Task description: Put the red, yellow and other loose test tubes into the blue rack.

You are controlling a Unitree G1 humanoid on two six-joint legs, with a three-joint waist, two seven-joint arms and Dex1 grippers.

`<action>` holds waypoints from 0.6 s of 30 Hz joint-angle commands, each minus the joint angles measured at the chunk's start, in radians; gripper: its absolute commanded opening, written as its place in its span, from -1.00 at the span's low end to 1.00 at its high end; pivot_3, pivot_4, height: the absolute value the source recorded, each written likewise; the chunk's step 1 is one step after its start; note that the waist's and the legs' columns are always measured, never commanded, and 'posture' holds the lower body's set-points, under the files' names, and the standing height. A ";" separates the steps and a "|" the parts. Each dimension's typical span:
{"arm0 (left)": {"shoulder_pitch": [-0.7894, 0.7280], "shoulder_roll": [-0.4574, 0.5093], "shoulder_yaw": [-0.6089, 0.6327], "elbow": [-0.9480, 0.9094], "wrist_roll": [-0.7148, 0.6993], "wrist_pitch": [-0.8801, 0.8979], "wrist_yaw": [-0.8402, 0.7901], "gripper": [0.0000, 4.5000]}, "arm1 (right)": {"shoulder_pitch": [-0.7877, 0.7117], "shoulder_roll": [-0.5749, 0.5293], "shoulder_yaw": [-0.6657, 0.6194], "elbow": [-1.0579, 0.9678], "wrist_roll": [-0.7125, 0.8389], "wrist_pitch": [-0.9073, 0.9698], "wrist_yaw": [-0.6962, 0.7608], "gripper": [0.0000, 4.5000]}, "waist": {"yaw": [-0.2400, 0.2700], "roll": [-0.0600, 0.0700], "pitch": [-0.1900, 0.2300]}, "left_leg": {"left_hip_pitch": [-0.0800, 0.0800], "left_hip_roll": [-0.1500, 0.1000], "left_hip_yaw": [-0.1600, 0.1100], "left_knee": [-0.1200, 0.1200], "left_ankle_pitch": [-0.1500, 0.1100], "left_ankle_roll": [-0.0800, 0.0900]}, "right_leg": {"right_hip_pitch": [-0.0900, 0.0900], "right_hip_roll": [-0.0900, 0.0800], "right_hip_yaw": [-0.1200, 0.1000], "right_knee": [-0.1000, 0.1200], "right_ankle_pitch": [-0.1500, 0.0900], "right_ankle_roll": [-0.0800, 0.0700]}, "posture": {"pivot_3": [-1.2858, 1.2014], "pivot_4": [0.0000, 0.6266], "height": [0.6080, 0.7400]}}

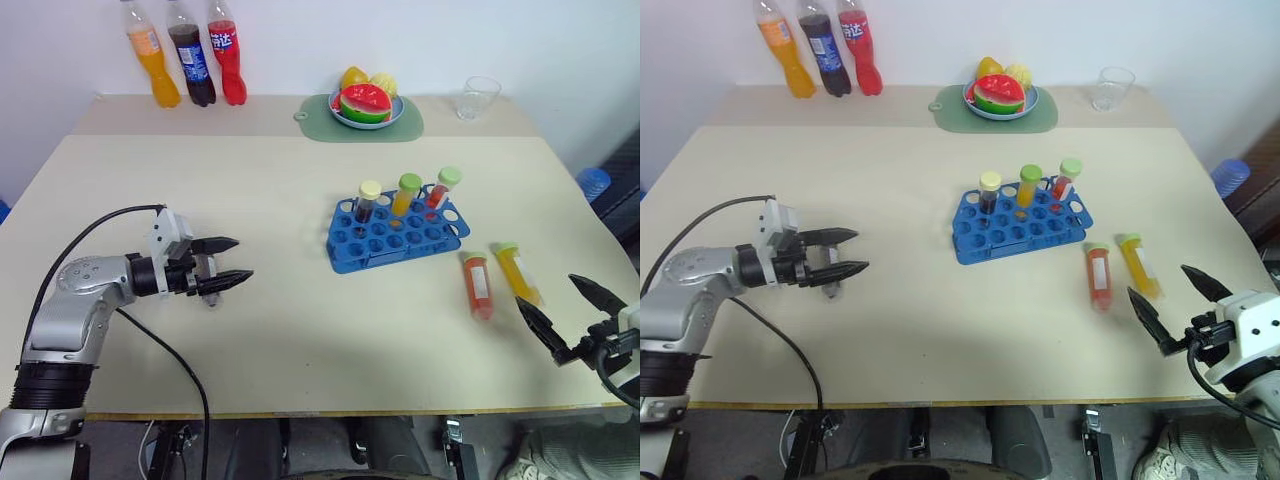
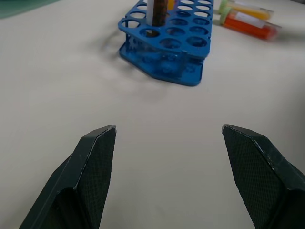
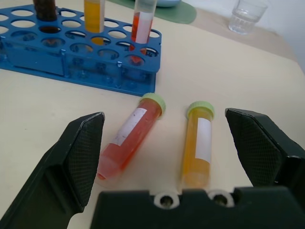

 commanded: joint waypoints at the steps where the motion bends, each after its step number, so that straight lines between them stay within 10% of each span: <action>1: -0.002 0.013 0.032 -0.028 -0.023 -0.004 -0.011 0.62 | 0.001 -0.009 -0.042 -0.039 0.020 -0.001 0.004 1.00 | 0.001 0.000 0.000 | 0.000 0.000 0.000 0.000 0.000 0.000 | 0.000 0.000 0.000 0.000 0.000 0.000 | 0.03 -0.52 1.00; 18: -0.067 -0.012 0.002 -0.028 -0.088 -0.035 -0.149 0.62 | -0.122 -0.074 0.003 -0.004 0.023 0.119 -0.025 1.00 | 0.000 0.000 0.000 | -0.001 -0.001 0.000 0.000 0.000 0.000 | 0.000 -0.001 -0.001 0.000 0.000 0.000 | 0.03 -0.52 1.00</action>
